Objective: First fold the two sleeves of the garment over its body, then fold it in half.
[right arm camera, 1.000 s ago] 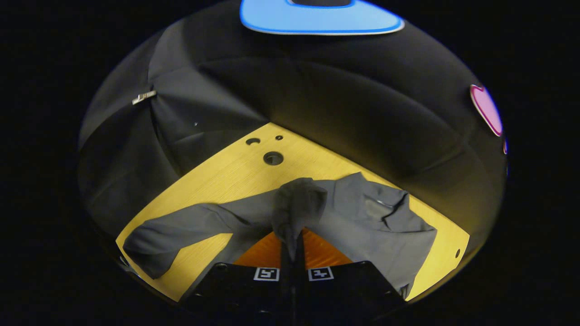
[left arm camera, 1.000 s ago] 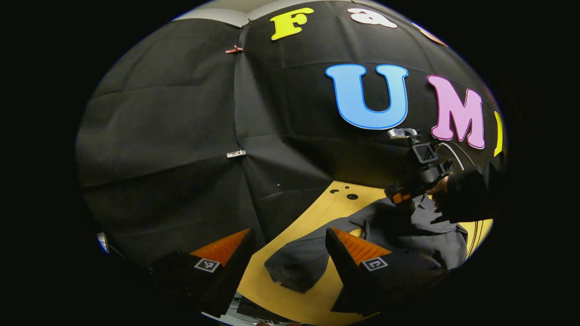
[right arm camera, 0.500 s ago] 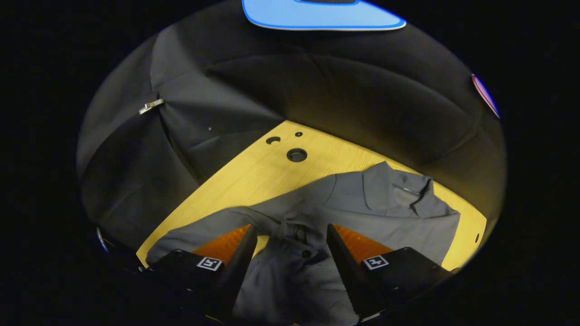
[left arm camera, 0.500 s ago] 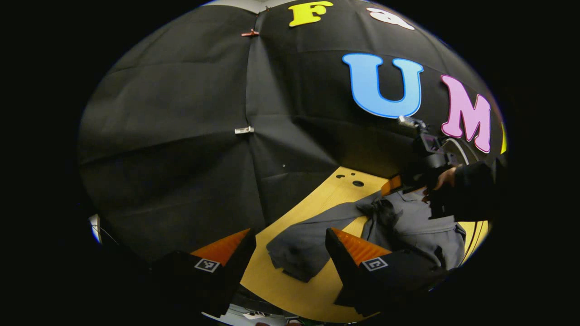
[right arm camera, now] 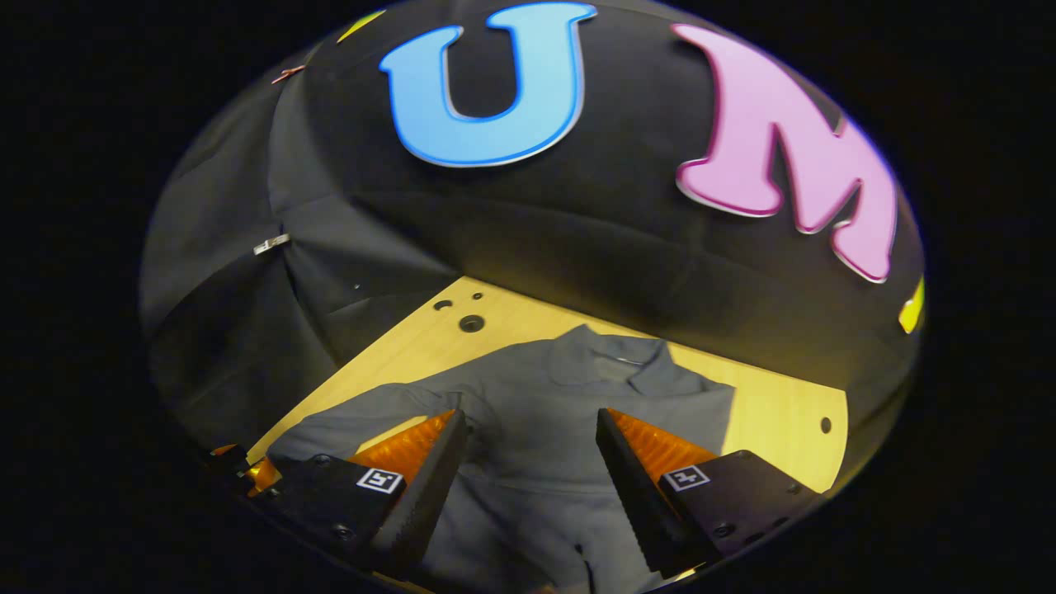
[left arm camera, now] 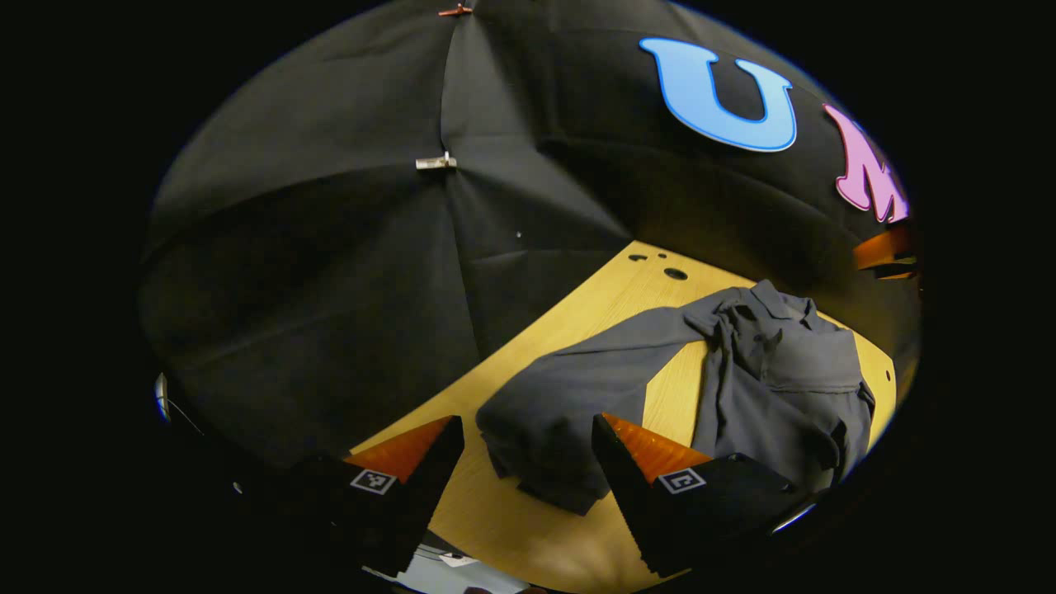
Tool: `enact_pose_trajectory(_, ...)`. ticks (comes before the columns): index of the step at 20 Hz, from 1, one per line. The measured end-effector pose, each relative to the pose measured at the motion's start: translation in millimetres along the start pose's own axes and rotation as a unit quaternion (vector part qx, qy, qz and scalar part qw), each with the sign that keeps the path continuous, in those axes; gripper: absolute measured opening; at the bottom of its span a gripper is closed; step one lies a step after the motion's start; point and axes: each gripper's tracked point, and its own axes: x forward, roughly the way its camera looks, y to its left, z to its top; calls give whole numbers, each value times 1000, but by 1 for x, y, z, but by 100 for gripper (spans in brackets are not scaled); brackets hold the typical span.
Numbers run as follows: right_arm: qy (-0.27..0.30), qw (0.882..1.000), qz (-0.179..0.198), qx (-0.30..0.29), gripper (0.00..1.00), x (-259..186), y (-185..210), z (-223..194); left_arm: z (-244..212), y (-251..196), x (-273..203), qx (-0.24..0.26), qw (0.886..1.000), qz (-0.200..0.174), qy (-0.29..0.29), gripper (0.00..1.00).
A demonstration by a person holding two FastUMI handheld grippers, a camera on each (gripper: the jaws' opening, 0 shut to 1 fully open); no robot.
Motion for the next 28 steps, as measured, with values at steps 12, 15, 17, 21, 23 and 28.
enact_pose_trajectory(12, -27, 985, -148, 83, 98, -172, -144, -62, -36, 1, 73, -4, 995, 36, 91, 98)
enact_pose_trajectory(15, -23, 980, -169, 99, 98, -200, -155, -86, -36, -9, 76, 0, 995, 29, 95, 86)
enact_pose_trajectory(17, -17, 977, -177, 113, 98, -215, -158, -108, -36, -14, 78, 6, 995, 17, 93, 78)
enact_pose_trajectory(21, -10, 972, -187, 144, 98, -230, -165, -139, -34, -28, 81, 41, 995, -12, 93, 43)
enact_pose_trajectory(23, -11, 968, -192, 160, 98, -231, -172, -145, -35, -30, 82, 53, 994, -20, 96, 28)
enact_pose_trajectory(28, -26, 964, -196, 180, 98, -235, -191, -147, -31, -35, 81, 39, 991, -36, 120, 6)
